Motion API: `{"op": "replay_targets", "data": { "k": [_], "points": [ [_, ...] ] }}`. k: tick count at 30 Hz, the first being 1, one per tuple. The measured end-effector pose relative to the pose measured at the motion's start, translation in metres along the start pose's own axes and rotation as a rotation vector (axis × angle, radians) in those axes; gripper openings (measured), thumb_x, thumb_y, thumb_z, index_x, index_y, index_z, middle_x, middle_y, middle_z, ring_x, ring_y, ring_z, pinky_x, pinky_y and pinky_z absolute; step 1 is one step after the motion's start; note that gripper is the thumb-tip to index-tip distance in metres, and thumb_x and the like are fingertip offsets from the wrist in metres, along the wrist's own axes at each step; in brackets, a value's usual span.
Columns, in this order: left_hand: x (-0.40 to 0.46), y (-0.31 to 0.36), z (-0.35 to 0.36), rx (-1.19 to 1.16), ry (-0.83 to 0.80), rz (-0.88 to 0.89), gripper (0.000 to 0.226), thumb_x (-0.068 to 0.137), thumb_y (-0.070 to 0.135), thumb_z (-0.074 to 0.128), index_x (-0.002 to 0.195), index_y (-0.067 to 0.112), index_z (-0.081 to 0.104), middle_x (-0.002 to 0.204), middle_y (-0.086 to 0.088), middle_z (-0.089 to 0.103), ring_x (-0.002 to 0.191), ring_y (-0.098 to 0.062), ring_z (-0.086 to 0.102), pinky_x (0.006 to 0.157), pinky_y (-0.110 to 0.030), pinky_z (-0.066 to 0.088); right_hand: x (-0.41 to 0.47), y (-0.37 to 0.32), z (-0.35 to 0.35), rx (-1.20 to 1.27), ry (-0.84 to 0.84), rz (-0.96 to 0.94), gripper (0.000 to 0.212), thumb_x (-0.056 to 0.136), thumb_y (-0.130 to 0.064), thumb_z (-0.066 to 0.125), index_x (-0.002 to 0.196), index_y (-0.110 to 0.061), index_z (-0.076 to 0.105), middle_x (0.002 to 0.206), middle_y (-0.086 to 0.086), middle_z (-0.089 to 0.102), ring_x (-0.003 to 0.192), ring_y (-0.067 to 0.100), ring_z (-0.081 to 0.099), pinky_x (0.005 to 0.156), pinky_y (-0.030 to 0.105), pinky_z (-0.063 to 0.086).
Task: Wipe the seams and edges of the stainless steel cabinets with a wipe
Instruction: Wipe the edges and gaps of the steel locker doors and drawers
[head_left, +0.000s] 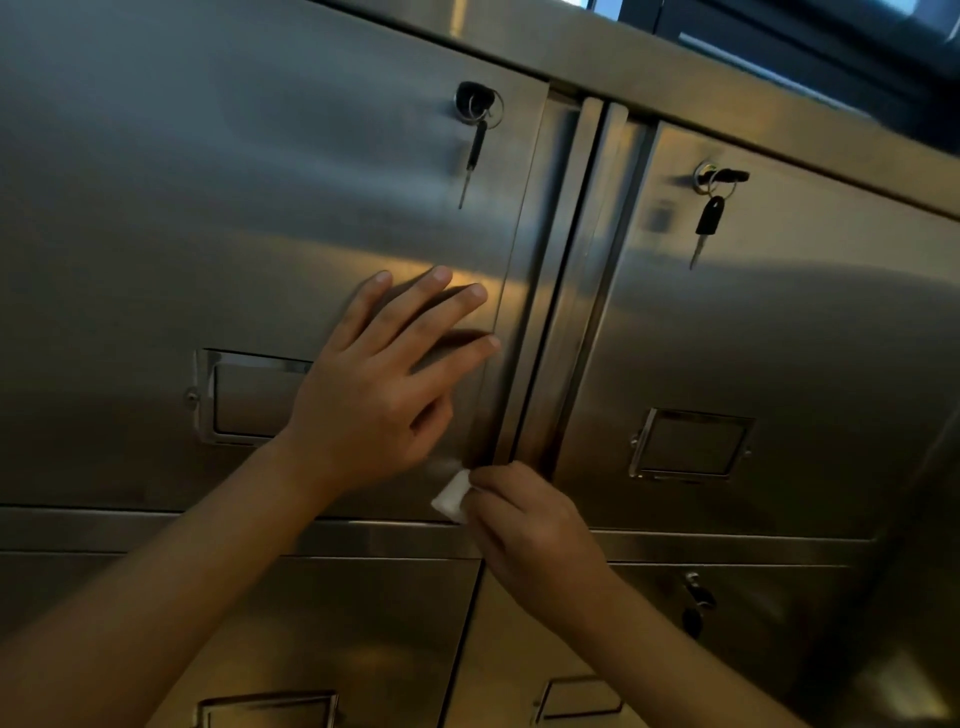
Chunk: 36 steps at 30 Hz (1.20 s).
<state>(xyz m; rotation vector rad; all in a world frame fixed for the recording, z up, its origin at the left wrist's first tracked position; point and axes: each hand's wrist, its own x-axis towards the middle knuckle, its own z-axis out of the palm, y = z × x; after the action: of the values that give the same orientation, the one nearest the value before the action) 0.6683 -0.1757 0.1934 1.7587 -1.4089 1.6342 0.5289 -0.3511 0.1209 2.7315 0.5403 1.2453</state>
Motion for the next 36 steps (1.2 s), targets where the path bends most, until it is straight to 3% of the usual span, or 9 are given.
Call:
{"op": "replay_targets", "data": {
  "k": [9,16,20,24,28,36],
  "points": [
    [0.0,0.0,0.004,-0.04,0.04,-0.046,0.057,0.095,0.014,0.058,0.152,0.008,0.049,0.163,-0.011,0.039,0.155,-0.029,0.031,0.122,-0.061,0.027,0.083,0.019,-0.087,-0.199,0.323,-0.063,0.014,0.098,-0.005,0.067,0.109,0.002,0.074,0.117,0.018,0.07,0.107,0.026,0.066,0.095,0.031,0.054],
    [0.0,-0.001,0.003,-0.049,0.064,-0.037,0.053,0.095,0.011,0.056,0.148,0.008,0.054,0.162,-0.01,0.041,0.154,-0.028,0.032,0.123,-0.059,0.028,0.092,0.036,-0.079,-0.271,0.171,-0.063,0.021,0.094,-0.002,0.067,0.114,-0.001,0.072,0.124,0.015,0.068,0.11,0.027,0.059,0.099,0.027,0.044],
    [-0.001,-0.001,0.001,-0.067,0.056,-0.033,0.049,0.096,0.011,0.054,0.145,0.008,0.058,0.161,-0.01,0.042,0.154,-0.028,0.033,0.123,-0.058,0.027,0.062,0.032,-0.061,-0.249,0.006,-0.088,0.031,0.089,-0.005,0.07,0.12,-0.002,0.07,0.13,0.015,0.065,0.113,0.029,0.058,0.098,0.035,0.052],
    [0.0,0.0,-0.001,-0.077,0.042,-0.036,0.046,0.096,0.01,0.054,0.141,0.008,0.061,0.161,-0.01,0.042,0.154,-0.028,0.033,0.124,-0.057,0.025,0.026,0.026,-0.037,-0.241,-0.154,-0.14,0.034,0.09,-0.007,0.064,0.124,-0.004,0.069,0.133,0.013,0.063,0.111,0.027,0.055,0.093,0.034,0.053],
    [0.001,0.001,-0.002,-0.077,0.036,-0.031,0.045,0.095,0.009,0.055,0.138,0.008,0.063,0.161,-0.01,0.043,0.153,-0.029,0.034,0.124,-0.058,0.025,0.008,0.019,-0.021,-0.203,-0.187,-0.162,0.034,0.095,-0.01,0.051,0.122,-0.004,0.071,0.13,0.013,0.065,0.109,0.025,0.055,0.092,0.03,0.051],
    [0.001,0.002,-0.002,-0.075,0.03,-0.037,0.044,0.094,0.009,0.056,0.137,0.008,0.064,0.16,-0.01,0.044,0.153,-0.03,0.035,0.123,-0.059,0.027,-0.007,0.012,-0.007,-0.172,-0.206,-0.165,0.033,0.093,-0.01,0.049,0.116,-0.005,0.073,0.123,0.01,0.067,0.105,0.024,0.058,0.082,0.029,0.054]
  ]
}}
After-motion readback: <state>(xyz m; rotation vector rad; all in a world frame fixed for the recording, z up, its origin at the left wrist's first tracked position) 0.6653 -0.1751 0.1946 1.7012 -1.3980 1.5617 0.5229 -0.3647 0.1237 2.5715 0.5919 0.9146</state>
